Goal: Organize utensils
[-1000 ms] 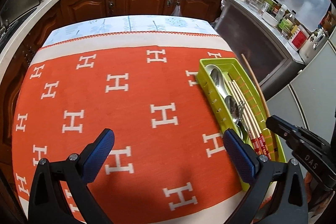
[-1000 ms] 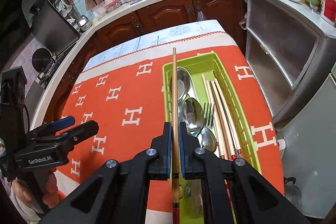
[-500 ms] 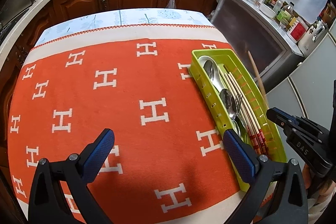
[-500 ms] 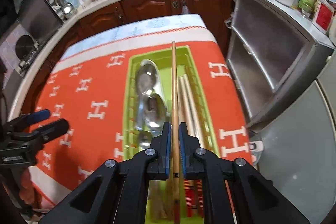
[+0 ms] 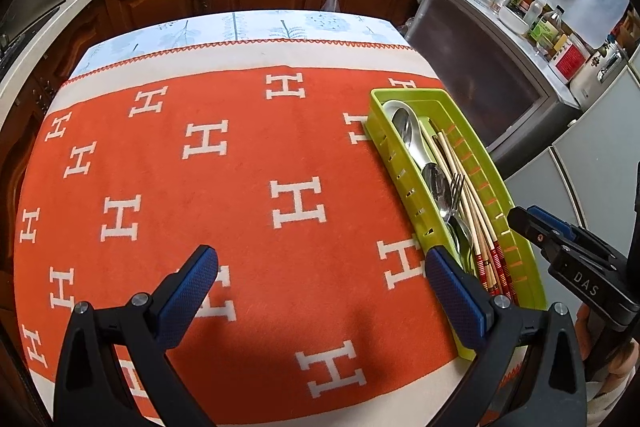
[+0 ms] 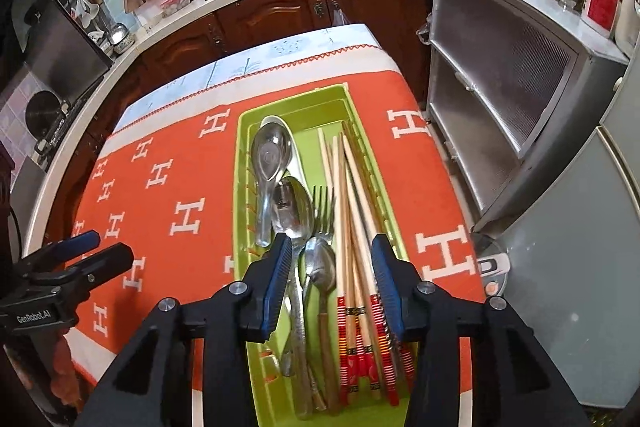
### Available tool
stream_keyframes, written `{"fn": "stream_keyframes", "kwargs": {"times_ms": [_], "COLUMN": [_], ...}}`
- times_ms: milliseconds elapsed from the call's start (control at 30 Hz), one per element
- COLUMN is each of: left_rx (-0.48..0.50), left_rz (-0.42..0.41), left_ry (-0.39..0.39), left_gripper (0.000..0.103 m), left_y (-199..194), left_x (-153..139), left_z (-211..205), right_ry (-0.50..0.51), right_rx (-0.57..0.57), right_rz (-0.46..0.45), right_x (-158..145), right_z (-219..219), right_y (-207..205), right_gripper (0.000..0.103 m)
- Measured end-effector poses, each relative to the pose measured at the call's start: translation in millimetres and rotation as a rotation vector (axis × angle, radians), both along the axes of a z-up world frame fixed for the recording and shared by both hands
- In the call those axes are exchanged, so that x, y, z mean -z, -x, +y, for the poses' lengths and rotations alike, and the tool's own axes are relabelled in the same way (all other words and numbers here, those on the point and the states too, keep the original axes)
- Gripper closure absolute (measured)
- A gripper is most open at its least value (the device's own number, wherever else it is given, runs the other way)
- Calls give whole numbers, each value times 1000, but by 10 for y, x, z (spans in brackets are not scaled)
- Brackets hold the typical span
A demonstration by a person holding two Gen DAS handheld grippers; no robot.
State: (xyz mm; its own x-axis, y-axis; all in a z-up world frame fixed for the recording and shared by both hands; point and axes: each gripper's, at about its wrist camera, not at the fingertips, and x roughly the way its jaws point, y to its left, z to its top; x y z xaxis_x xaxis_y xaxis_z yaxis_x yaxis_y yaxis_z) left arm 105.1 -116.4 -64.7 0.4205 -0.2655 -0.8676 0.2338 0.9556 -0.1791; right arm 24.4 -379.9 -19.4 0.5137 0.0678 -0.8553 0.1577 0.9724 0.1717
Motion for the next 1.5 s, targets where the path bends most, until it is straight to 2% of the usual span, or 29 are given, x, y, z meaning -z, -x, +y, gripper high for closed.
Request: {"fn": "stream_keyframes", "kwargs": {"times_ms": [400, 567, 900, 1033, 1133, 1300, 1500], "left_rx": [-28, -50, -96, -127, -160, -236, -284], "left_rz": [-29, -46, -179, -229, -247, -280, -312], "left_ry": [-21, -38, -87, -108, -134, -116, -113], "left_gripper": [1, 1, 1, 1, 1, 1, 1], "left_y": [141, 233, 557, 723, 834, 997, 1078], "left_x": [-115, -197, -629, -826, -956, -1104, -1127], "left_z": [136, 220, 512, 684, 808, 1064, 1253], "right_ry": [-19, -23, -83, -76, -93, -49, -33], "right_rx": [-48, -55, -84, -104, -139, -184, -215], "right_rz": [-34, -62, -153, -196, -223, -247, -246], "right_x": [-228, -396, -1015, -1264, -1409, -1531, -1539], "right_z": [300, 431, 889, 1139, 1370, 1683, 1923], "right_y": [165, 264, 472, 553, 638, 750, 821], "right_gripper": [60, 55, 44, 34, 31, 28, 24]}}
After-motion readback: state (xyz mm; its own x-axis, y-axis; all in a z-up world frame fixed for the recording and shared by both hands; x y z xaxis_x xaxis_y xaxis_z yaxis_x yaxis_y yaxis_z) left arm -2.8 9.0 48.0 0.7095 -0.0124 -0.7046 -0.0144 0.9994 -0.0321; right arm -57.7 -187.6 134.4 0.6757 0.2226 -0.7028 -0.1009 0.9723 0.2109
